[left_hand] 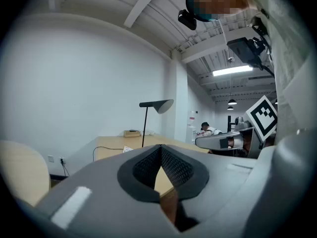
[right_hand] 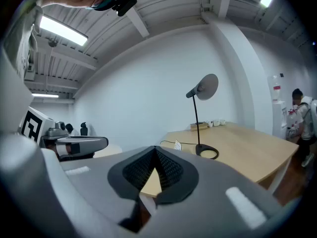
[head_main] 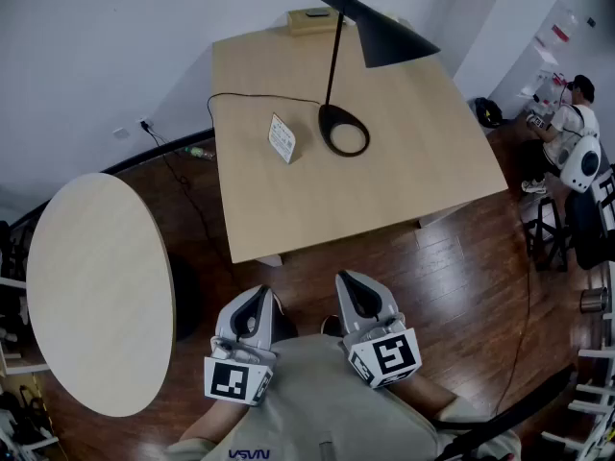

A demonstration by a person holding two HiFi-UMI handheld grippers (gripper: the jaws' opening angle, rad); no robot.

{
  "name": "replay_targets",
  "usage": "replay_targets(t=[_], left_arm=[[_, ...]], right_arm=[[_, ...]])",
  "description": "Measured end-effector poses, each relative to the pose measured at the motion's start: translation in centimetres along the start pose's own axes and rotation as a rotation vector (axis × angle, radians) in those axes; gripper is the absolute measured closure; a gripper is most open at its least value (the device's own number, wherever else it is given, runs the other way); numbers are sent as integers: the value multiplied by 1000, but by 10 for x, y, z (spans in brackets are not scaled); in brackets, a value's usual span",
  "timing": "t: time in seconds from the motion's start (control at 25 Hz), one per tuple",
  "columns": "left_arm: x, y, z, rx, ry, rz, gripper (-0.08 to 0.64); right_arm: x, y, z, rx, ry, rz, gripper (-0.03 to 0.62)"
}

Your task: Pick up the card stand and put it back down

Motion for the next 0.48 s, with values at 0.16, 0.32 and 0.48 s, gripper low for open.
replay_targets(t=[0.16, 0.32, 0.48], left_arm=[[-15, 10, -43, 43, -1, 7, 557], [-23, 19, -91, 69, -12, 4, 557], [-28, 27, -134, 62, -22, 22, 557]], right_arm=[[-8, 41, -15, 37, 5, -5, 592], [-19, 86, -20, 89, -17, 1, 592], [-27, 124, -21, 137, -29, 0, 592]])
Point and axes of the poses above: the fingertips, and each gripper's own axes: y forward along the fingers, z to its right, x out of its underside, the point moved 3 cm from there along -y, backward along the fingers, and after that the axes turned 5 degrees about z, right-handed, at the moved point
